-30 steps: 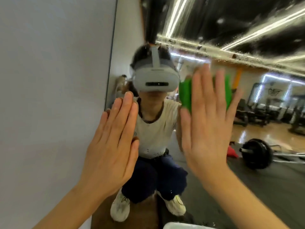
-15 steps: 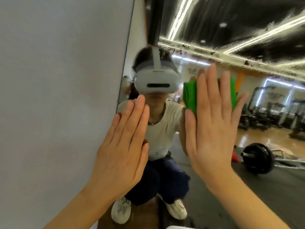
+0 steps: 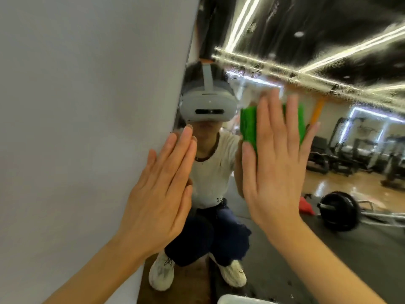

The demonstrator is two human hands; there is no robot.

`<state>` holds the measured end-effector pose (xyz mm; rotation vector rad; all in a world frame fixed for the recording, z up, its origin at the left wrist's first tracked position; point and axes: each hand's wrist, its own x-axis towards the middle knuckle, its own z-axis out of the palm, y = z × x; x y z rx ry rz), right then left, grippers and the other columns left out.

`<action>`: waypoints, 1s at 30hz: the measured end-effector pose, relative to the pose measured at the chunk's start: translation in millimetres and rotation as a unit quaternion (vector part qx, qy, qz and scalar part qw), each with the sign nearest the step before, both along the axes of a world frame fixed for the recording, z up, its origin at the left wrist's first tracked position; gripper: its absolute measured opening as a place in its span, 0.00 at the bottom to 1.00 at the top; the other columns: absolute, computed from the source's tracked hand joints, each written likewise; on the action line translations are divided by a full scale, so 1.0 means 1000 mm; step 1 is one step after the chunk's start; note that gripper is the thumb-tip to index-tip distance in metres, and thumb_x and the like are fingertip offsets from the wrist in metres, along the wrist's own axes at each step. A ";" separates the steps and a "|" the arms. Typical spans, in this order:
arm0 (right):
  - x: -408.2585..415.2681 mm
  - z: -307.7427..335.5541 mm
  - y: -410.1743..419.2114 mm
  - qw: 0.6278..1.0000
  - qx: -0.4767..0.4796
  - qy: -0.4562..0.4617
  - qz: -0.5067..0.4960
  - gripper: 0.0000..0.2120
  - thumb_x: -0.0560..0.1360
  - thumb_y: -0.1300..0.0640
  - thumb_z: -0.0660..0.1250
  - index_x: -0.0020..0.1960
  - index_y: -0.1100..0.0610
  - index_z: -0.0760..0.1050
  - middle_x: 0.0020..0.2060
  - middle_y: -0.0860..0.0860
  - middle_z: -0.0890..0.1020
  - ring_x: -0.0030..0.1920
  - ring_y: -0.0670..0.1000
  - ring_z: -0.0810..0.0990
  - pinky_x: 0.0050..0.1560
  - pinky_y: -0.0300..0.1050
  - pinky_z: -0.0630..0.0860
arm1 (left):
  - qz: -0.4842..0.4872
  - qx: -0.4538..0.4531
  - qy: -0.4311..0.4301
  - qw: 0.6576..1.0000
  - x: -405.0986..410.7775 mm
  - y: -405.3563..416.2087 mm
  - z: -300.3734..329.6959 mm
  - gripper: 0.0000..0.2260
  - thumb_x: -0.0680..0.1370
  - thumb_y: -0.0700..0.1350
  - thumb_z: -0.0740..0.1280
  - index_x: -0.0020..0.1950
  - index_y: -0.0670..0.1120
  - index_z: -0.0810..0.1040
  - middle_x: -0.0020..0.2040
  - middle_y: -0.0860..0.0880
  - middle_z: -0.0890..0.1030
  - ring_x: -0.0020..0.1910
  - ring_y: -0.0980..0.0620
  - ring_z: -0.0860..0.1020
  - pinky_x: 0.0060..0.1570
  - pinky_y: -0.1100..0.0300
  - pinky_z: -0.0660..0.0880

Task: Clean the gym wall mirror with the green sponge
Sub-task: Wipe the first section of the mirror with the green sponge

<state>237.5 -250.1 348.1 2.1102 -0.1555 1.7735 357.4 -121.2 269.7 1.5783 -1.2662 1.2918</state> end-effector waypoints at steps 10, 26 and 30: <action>-0.013 -0.068 -0.015 0.985 -0.100 0.113 -0.078 0.27 0.86 0.52 0.47 0.82 0.57 0.46 0.82 0.53 0.47 0.81 0.54 0.44 0.80 0.58 0.40 | 0.032 0.006 -0.016 0.999 0.009 -0.002 -0.006 0.29 0.82 0.44 0.53 0.82 0.41 0.48 0.83 0.51 0.42 0.82 0.51 0.45 0.80 0.56 0.41; -0.046 -0.019 -0.039 0.995 0.012 0.032 -0.091 0.27 0.85 0.51 0.48 0.81 0.60 0.51 0.80 0.51 0.52 0.81 0.51 0.43 0.79 0.55 0.36 | 0.067 0.005 -0.034 0.997 0.012 -0.004 -0.007 0.31 0.81 0.44 0.54 0.83 0.41 0.48 0.84 0.48 0.44 0.82 0.49 0.45 0.80 0.56 0.41; 0.010 -0.007 0.010 0.992 -0.072 0.060 -0.088 0.28 0.83 0.50 0.50 0.80 0.60 0.51 0.80 0.54 0.54 0.79 0.51 0.44 0.79 0.53 0.34 | 0.061 -0.010 -0.033 0.998 0.012 -0.006 -0.008 0.30 0.81 0.44 0.54 0.81 0.40 0.49 0.84 0.49 0.42 0.82 0.51 0.45 0.80 0.56 0.42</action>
